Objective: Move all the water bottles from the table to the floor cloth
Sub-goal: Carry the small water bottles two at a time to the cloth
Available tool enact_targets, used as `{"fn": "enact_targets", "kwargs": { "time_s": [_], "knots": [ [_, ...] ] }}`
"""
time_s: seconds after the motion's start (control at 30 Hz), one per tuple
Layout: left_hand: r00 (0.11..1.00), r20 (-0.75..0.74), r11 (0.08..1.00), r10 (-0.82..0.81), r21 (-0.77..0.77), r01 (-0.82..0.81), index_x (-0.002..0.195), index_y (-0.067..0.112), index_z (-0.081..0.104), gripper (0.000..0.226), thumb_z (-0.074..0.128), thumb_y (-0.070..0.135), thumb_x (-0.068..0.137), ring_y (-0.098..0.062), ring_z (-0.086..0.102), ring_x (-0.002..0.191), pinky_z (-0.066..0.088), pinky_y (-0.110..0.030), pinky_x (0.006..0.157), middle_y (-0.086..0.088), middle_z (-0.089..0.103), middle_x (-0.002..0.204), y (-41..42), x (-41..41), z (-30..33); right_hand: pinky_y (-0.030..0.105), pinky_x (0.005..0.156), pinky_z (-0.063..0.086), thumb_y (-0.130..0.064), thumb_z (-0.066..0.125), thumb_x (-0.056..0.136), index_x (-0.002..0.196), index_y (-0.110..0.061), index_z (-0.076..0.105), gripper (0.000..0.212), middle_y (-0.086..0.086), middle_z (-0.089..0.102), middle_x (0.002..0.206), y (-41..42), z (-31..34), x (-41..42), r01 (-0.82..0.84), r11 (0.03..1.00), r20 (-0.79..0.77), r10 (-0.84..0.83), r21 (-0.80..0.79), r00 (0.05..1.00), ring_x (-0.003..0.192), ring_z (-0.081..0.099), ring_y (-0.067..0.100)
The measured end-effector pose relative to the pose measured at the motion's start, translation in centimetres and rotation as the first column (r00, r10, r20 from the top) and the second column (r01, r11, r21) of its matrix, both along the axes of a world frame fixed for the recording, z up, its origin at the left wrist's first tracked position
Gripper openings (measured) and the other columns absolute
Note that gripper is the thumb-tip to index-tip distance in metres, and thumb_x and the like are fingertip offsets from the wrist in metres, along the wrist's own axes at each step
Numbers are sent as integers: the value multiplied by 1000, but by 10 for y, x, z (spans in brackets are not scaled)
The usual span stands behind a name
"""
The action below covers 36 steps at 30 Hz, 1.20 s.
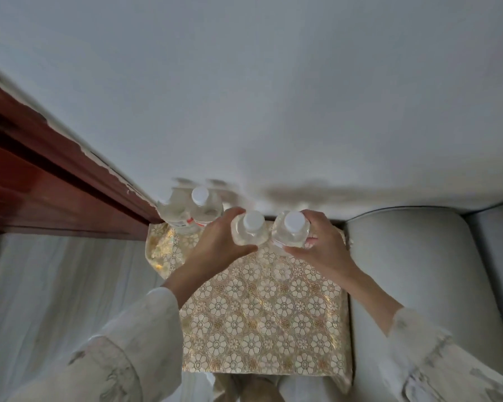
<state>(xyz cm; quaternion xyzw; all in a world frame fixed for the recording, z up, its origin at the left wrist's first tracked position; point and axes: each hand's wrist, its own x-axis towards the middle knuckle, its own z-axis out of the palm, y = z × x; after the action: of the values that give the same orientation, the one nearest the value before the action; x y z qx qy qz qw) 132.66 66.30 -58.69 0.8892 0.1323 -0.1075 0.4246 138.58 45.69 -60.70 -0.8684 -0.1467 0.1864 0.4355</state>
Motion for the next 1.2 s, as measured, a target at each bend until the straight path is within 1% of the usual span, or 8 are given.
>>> {"fn": "enact_targets", "kwargs": {
  "time_s": [0.13, 0.23, 0.3, 0.57, 0.83, 0.97, 1.1, 1.2],
  "knots": [
    [1000, 6, 999, 0, -44, 1, 123, 11, 47, 62, 76, 10, 68, -17, 52, 108, 44, -26, 92, -8, 55, 124, -1, 24, 0, 8, 77, 44, -18, 81, 61, 123, -19, 47, 70, -12, 43, 116, -3, -5, 16, 29, 999, -56, -26, 40, 998, 105, 48, 7],
    [991, 103, 995, 87, -53, -82, 119, 6, 54, 38, 59, -1, 82, -19, 58, 108, 42, -6, 86, -10, 61, 118, 5, 48, 10, -2, 71, 41, -16, 81, 61, 120, -20, 49, 67, -18, 43, 108, -3, -9, 22, 53, 996, -78, -48, 65, 996, 98, 49, -1],
    [993, 120, 1000, -7, 30, 3, 122, 7, 52, 39, 57, 0, 83, -20, 58, 109, 45, -18, 93, -10, 61, 121, 6, 58, 16, -7, 69, 37, -15, 81, 61, 121, -15, 49, 68, -13, 44, 110, -2, -13, 23, 63, 996, -81, -58, 60, 995, 95, 47, -6],
    [995, 34, 993, -94, 76, 91, 126, 17, 46, 52, 68, 20, 78, -25, 49, 115, 46, -46, 96, -6, 51, 128, -8, 53, 9, 19, 89, 49, -17, 80, 64, 128, -14, 45, 73, -1, 42, 125, 4, -28, 18, -10, 997, -123, 19, 73, 992, 113, 44, 9],
    [992, 117, 981, -36, 192, 13, 114, 7, 57, 40, 69, 12, 77, -32, 56, 100, 48, -46, 87, -14, 57, 114, -2, 52, 15, -4, 70, 41, -18, 80, 64, 126, -16, 46, 71, -7, 37, 117, 11, -30, 29, -26, 996, -112, 36, 87, 993, 109, 42, 8],
    [993, 117, 967, 15, 250, -44, 116, 7, 56, 43, 69, 15, 77, -32, 56, 99, 48, -42, 86, -14, 58, 115, 2, 50, 19, 0, 77, 42, -15, 79, 64, 127, -16, 47, 71, -5, 39, 121, 28, -26, 34, -52, 990, -113, 67, 132, 991, 112, 42, 9],
    [995, 75, 955, 60, 287, -79, 116, 7, 51, 44, 69, 16, 77, -31, 55, 101, 46, -42, 88, -15, 59, 113, 10, 49, 20, 27, 99, 42, -8, 74, 70, 131, -21, 42, 70, 7, 36, 131, 44, -27, 34, -79, 986, -111, 96, 147, 989, 119, 40, 13],
    [991, 98, 964, 87, 242, -109, 114, 6, 49, 40, 67, 12, 79, -30, 59, 99, 49, -45, 85, -14, 59, 114, 12, 45, 20, 9, 94, 41, -14, 71, 73, 135, -26, 37, 71, 9, 35, 130, 48, -29, 33, -50, 997, -49, 52, 54, 997, 116, 41, 14]
  ]
}}
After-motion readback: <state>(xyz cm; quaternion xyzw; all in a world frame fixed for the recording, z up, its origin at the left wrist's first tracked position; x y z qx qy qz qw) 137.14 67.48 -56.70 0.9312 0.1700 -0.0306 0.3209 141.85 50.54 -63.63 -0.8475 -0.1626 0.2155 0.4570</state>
